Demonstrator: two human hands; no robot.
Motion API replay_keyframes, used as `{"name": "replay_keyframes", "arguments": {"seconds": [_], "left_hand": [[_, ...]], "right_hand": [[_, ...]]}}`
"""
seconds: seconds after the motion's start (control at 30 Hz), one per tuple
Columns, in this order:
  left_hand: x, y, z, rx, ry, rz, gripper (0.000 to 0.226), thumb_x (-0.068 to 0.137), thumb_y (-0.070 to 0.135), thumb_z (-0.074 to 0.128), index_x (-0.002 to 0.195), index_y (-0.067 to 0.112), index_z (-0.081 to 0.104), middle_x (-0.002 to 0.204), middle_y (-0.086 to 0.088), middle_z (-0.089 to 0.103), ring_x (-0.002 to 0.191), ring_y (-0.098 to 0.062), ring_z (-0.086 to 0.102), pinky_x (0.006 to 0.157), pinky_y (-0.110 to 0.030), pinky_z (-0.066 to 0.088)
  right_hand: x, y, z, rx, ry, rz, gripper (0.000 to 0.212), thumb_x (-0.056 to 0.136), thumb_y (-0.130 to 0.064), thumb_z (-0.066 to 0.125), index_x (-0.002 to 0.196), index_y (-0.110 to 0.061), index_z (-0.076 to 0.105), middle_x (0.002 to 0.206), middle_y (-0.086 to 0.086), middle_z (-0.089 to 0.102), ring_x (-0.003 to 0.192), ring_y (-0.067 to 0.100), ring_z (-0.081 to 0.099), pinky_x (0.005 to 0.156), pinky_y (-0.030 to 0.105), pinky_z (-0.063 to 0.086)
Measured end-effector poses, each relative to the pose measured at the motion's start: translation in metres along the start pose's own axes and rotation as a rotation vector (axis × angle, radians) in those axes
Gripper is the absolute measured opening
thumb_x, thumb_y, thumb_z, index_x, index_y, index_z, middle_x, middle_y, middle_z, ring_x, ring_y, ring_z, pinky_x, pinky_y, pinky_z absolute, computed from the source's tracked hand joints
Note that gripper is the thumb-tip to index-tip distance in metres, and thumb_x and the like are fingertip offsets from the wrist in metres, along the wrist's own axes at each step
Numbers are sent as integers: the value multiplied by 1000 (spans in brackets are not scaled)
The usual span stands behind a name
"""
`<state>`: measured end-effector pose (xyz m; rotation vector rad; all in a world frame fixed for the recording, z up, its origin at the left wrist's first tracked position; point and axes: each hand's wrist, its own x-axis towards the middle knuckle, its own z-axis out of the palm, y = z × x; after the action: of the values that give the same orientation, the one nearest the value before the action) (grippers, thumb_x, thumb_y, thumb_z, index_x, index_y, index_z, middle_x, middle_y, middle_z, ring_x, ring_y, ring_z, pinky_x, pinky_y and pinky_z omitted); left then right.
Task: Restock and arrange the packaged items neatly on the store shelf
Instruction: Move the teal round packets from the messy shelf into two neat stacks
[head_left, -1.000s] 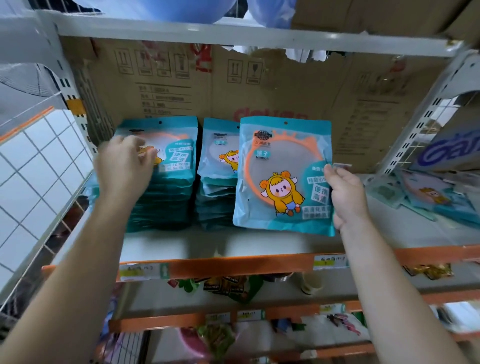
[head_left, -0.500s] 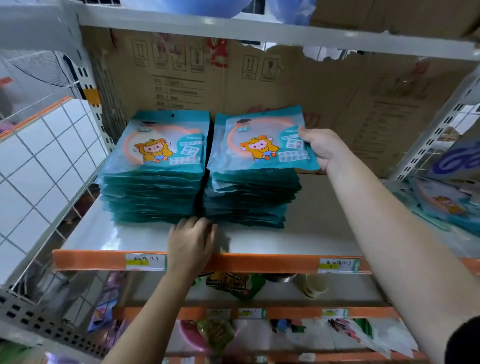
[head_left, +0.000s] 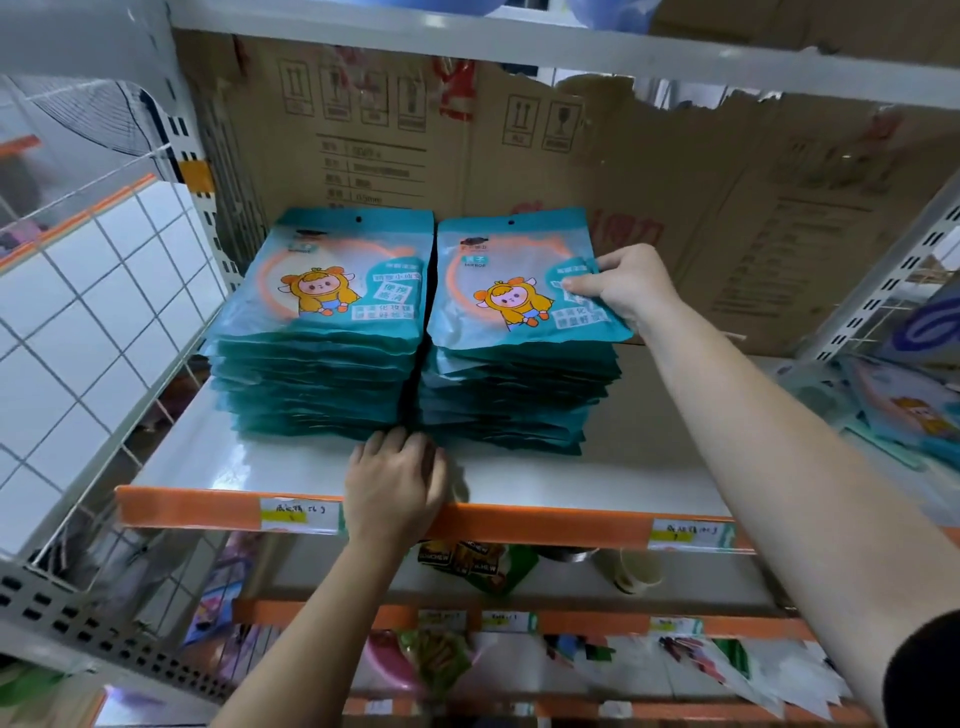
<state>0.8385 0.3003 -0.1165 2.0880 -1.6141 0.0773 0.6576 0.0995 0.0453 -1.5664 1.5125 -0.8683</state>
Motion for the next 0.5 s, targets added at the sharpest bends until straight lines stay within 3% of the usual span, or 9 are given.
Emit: {"name": "replay_keyframes", "arguments": {"seconds": [0.23,0.33,0.5], "left_hand": [[2,-2,2,-23,19,4,35,86,38,45,85,13,69,87,-8,68,83,-28,60,72,-36,44],[2,-3,3,0,21,45,33,87,38,45,89,15,69,90,-7,68,85,-29,61,74,-37,43],[-1,13,6,-50,28,123,20,90,30,55,86,13,65,85,-7,65,80,-31,59,73,-39,43]], "right_hand": [[-1,13,4,-314,136,-126,42,75,-38,81,105,-10,72,90,-1,66,71,5,61,57,25,49],[-6,31,4,-139,113,-112,39,84,-44,71,110,-15,70,95,-6,67,78,7,63,61,24,49],[-29,80,-11,196,187,-32,30,100,-41,47,94,-19,66,89,2,66,80,16,62,61,22,48]]}}
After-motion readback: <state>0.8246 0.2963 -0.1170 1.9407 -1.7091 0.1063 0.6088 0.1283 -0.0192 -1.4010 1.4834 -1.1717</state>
